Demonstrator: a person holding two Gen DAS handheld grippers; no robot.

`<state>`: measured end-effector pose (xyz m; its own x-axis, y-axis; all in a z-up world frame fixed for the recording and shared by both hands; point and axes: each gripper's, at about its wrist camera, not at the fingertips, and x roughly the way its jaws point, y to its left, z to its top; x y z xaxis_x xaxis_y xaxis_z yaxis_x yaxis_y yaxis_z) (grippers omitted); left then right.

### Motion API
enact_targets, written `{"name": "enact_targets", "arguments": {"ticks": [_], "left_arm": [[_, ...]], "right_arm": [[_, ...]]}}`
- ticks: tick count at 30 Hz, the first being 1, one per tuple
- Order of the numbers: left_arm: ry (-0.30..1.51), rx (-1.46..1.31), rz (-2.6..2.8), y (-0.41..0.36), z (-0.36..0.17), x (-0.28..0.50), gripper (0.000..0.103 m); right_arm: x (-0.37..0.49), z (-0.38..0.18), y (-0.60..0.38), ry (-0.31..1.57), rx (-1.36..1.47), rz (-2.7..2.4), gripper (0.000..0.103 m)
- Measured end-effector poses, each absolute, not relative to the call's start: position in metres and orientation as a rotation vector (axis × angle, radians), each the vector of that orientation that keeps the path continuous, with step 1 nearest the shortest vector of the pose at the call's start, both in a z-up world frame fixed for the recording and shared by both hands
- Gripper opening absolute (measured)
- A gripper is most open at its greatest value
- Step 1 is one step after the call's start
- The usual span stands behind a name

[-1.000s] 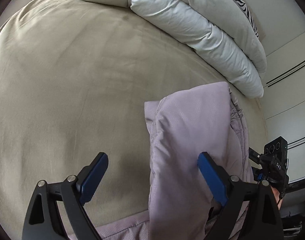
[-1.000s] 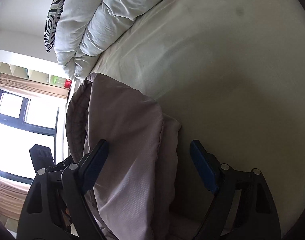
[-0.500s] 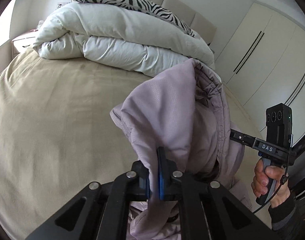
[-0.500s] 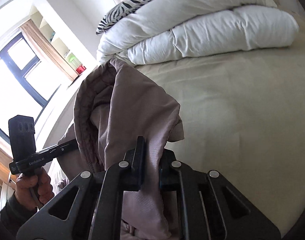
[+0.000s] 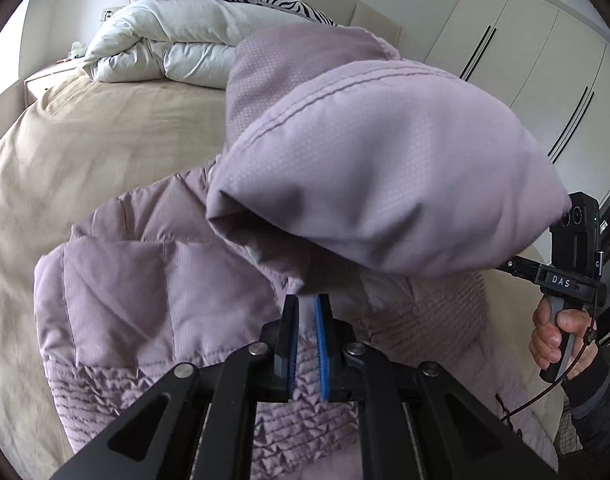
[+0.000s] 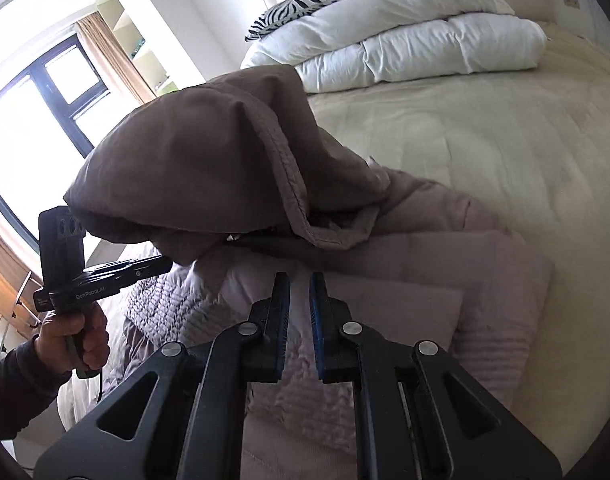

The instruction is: Fold large clothes

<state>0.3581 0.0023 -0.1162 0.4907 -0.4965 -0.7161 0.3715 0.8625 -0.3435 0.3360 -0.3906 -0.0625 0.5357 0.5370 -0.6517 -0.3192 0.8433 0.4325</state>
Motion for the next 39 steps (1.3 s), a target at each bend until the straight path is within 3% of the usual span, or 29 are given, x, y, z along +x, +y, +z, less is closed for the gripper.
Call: {"name": "enact_targets", "arguments": {"ticks": [1, 3, 5, 7, 9, 11, 17, 19, 21, 23, 26, 27, 31, 33, 39], "left_arm": [[0.934, -0.137, -0.521, 0.002, -0.121, 0.350, 0.021], [0.957, -0.113, -0.501, 0.002, -0.127, 0.335, 0.041], [0.997, -0.087, -0.473, 0.005, -0.130, 0.319, 0.042], [1.011, -0.075, -0.445, 0.011, -0.128, 0.303, 0.045], [0.987, -0.068, -0.404, 0.020, -0.120, 0.292, 0.047], [0.938, -0.079, -0.367, 0.029, -0.106, 0.289, 0.052], [0.729, -0.110, -0.313, 0.039, -0.031, 0.335, 0.061], [0.677, -0.095, -0.322, 0.024, -0.004, 0.354, 0.062], [0.677, -0.028, -0.347, 0.001, 0.004, 0.375, 0.074], [0.798, 0.027, -0.378, -0.023, -0.018, 0.395, 0.076], [0.931, 0.020, -0.366, -0.038, -0.070, 0.397, 0.067], [0.954, -0.006, -0.364, -0.038, -0.086, 0.390, 0.067], [0.976, -0.038, -0.361, -0.045, -0.122, 0.379, 0.067], [0.987, -0.066, -0.352, -0.051, -0.133, 0.379, 0.067], [0.941, -0.071, -0.341, -0.062, -0.154, 0.370, 0.067]], "right_arm": [[0.323, -0.069, -0.395, 0.877, 0.303, 0.510, 0.010], [0.301, -0.077, -0.404, 0.862, 0.374, 0.510, 0.011], [0.283, -0.078, -0.412, 0.840, 0.425, 0.518, 0.014], [0.268, -0.079, -0.419, 0.818, 0.481, 0.530, 0.027], [0.258, -0.079, -0.426, 0.808, 0.552, 0.527, 0.083], [0.254, -0.078, -0.432, 0.762, 0.658, 0.528, 0.092], [0.293, -0.086, -0.419, 0.921, 0.881, 0.469, 0.091], [0.303, -0.086, -0.412, 0.940, 0.895, 0.443, 0.083], [0.309, -0.078, -0.399, 0.934, 0.831, 0.437, 0.080], [0.320, -0.076, -0.382, 0.968, 0.774, 0.452, 0.076], [0.332, -0.083, -0.369, 1.015, 0.679, 0.385, 0.055], [0.336, -0.089, -0.372, 1.027, 0.686, 0.352, 0.052], [0.339, -0.110, -0.390, 1.049, 0.671, 0.270, 0.049], [0.338, -0.113, -0.392, 1.043, 0.594, 0.244, 0.043], [0.335, -0.102, -0.393, 1.048, 0.499, 0.171, 0.042]]}}
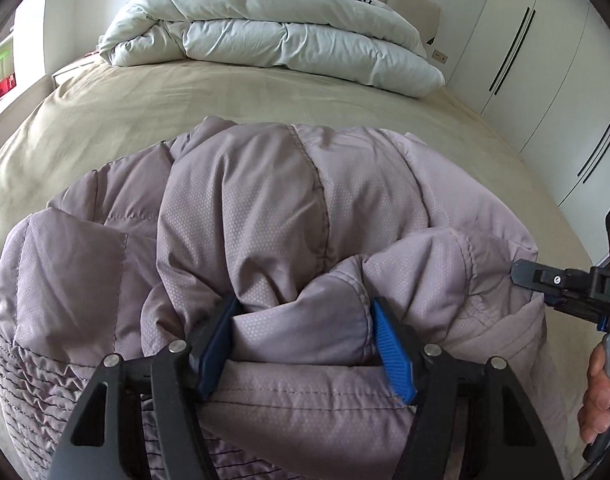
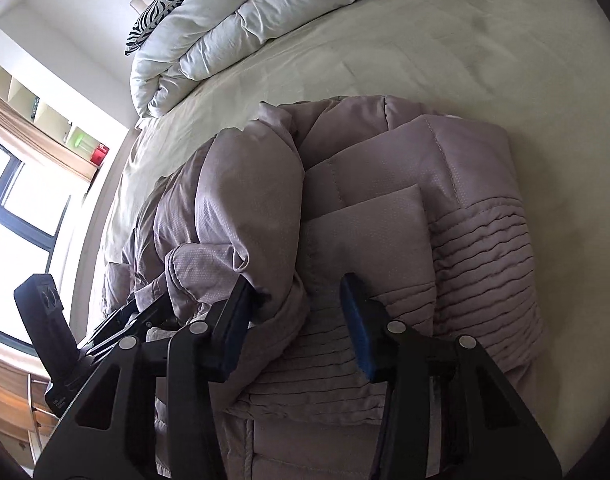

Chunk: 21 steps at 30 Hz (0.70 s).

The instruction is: Fold large clothes

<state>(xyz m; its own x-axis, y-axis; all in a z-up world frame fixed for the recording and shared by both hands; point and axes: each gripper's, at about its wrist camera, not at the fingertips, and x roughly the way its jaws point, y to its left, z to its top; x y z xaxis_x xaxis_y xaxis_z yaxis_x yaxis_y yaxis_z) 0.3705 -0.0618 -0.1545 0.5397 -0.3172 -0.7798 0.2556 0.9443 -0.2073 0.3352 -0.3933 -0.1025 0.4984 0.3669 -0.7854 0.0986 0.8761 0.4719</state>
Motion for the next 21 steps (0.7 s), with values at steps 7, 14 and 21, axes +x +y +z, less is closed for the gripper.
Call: {"name": "enact_targets", "arguments": {"ticks": [7, 14, 21], "left_arm": [[0.923, -0.080, -0.360, -0.059, -0.156, 0.370, 0.067], [0.883, -0.094, -0.414, -0.048, -0.160, 0.366, 0.068], [0.839, -0.133, -0.444, -0.042, -0.167, 0.363, 0.068]], "right_arm": [[0.305, -0.024, -0.363, 0.827, 0.407, 0.263, 0.042], [0.355, -0.085, -0.317, 1.011, 0.285, 0.244, 0.025], [0.346, -0.131, -0.321, 0.925, 0.179, 0.277, 0.013]]}}
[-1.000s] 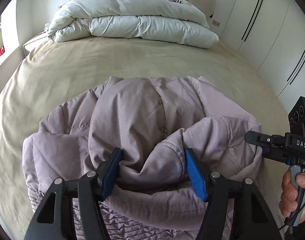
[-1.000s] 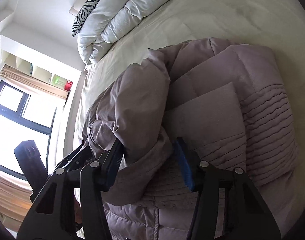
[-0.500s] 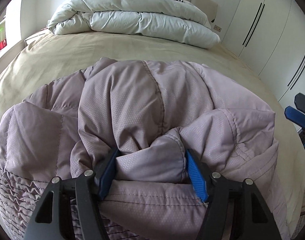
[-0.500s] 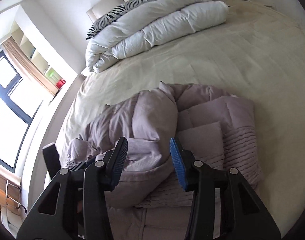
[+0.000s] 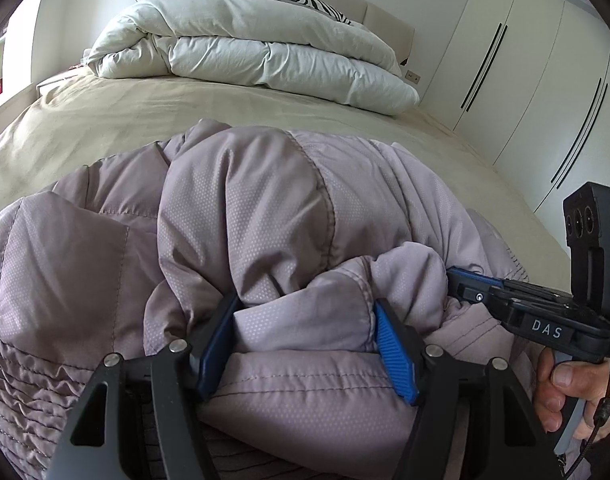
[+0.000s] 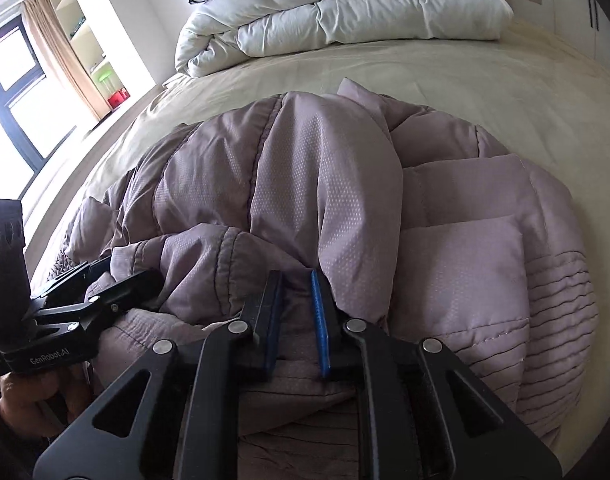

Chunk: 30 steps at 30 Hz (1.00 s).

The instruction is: Fold large clothes

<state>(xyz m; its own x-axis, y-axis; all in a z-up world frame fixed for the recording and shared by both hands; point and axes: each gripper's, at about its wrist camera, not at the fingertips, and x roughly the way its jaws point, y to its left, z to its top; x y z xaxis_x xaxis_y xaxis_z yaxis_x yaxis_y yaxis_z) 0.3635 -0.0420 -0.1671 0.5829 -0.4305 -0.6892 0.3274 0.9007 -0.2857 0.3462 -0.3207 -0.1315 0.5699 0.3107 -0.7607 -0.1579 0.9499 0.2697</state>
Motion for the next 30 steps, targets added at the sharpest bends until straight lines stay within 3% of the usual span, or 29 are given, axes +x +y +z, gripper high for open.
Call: {"name": "enact_targets", "arguments": {"ticks": [5, 12, 18, 20, 25, 30], "left_arm": [[0.817, -0.147, -0.432, -0.041, -0.161, 0.360, 0.069], [0.721, -0.184, -0.379, -0.025, -0.100, 0.359, 0.069], [0.865, -0.096, -0.273, -0.030, -0.120, 0.426, 0.069], [0.924, -0.101, -0.272, -0.029, -0.141, 0.441, 0.075], [0.928, -0.074, -0.276, -0.033, -0.168, 0.443, 0.079], [0.936, -0.088, -0.282, -0.030, -0.167, 0.443, 0.080]], "right_arm": [[0.359, -0.131, -0.326, 0.975, 0.199, 0.304, 0.013], [0.381, -0.042, -0.331, 0.803, 0.232, 0.281, 0.017], [0.452, -0.077, -0.305, 0.944, 0.156, 0.207, 0.017], [0.463, -0.104, -0.305, 0.992, 0.167, 0.192, 0.017], [0.456, -0.137, -0.307, 0.944, 0.171, 0.222, 0.016], [0.452, -0.128, -0.301, 0.946, 0.145, 0.196, 0.017]]}}
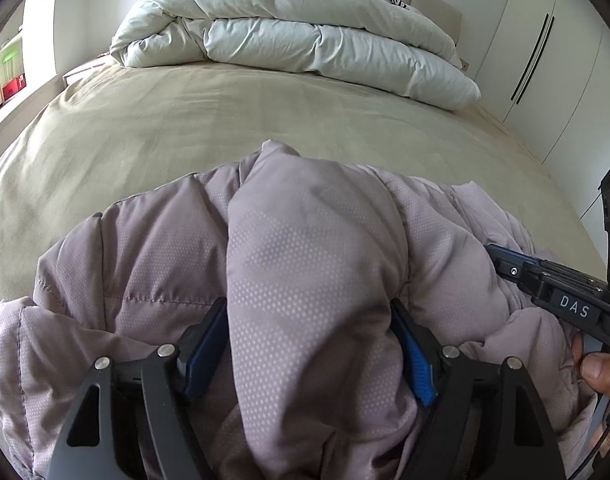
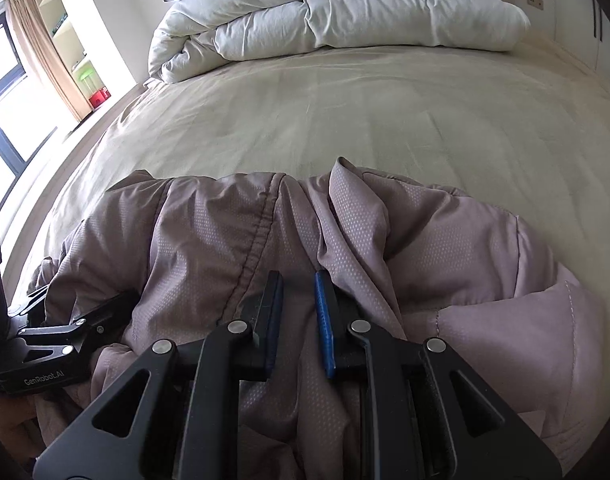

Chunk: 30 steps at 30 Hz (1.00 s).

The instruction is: Fold large clothes

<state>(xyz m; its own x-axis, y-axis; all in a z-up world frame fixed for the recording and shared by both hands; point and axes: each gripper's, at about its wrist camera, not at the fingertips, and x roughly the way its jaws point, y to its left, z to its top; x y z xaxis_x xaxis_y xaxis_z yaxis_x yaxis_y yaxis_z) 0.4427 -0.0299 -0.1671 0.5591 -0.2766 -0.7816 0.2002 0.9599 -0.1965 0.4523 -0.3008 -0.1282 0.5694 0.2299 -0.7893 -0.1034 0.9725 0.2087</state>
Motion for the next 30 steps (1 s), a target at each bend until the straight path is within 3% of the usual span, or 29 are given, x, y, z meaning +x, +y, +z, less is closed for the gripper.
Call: {"name": "enact_targets", "arguments": {"ticks": [6, 9, 13, 16, 22, 23, 25, 26, 27, 30], "left_arm": [[0.911, -0.129, -0.289, -0.023, -0.168, 0.435, 0.080], [0.920, -0.137, -0.293, -0.022, -0.170, 0.437, 0.080], [0.917, -0.140, -0.294, -0.023, -0.175, 0.439, 0.080], [0.904, -0.138, -0.296, -0.023, -0.174, 0.437, 0.081], [0.825, -0.229, -0.331, -0.006, -0.145, 0.400, 0.081], [0.818, -0.243, -0.352, -0.002, -0.137, 0.389, 0.084], [0.793, -0.248, -0.378, 0.006, -0.119, 0.361, 0.091], [0.771, -0.246, -0.386, 0.010, -0.109, 0.345, 0.096], [0.752, -0.250, -0.396, 0.017, -0.100, 0.329, 0.100], [0.723, -0.311, -0.414, 0.044, -0.079, 0.275, 0.103]], "right_arm": [[0.402, -0.081, -0.282, 0.818, 0.115, 0.268, 0.017], [0.401, -0.106, -0.264, 0.886, -0.052, 0.246, 0.017], [0.403, -0.131, -0.286, 0.870, 0.120, 0.290, 0.017], [0.398, -0.132, -0.283, 0.850, 0.090, 0.284, 0.017], [0.347, -0.080, -0.295, 0.705, 0.121, 0.274, 0.017], [0.332, -0.067, -0.298, 0.668, 0.116, 0.284, 0.020], [0.304, -0.045, -0.304, 0.620, 0.117, 0.300, 0.045], [0.289, -0.036, -0.309, 0.602, 0.136, 0.302, 0.079], [0.272, -0.025, -0.315, 0.568, 0.164, 0.301, 0.088], [0.226, -0.003, -0.329, 0.528, 0.192, 0.327, 0.088]]}}
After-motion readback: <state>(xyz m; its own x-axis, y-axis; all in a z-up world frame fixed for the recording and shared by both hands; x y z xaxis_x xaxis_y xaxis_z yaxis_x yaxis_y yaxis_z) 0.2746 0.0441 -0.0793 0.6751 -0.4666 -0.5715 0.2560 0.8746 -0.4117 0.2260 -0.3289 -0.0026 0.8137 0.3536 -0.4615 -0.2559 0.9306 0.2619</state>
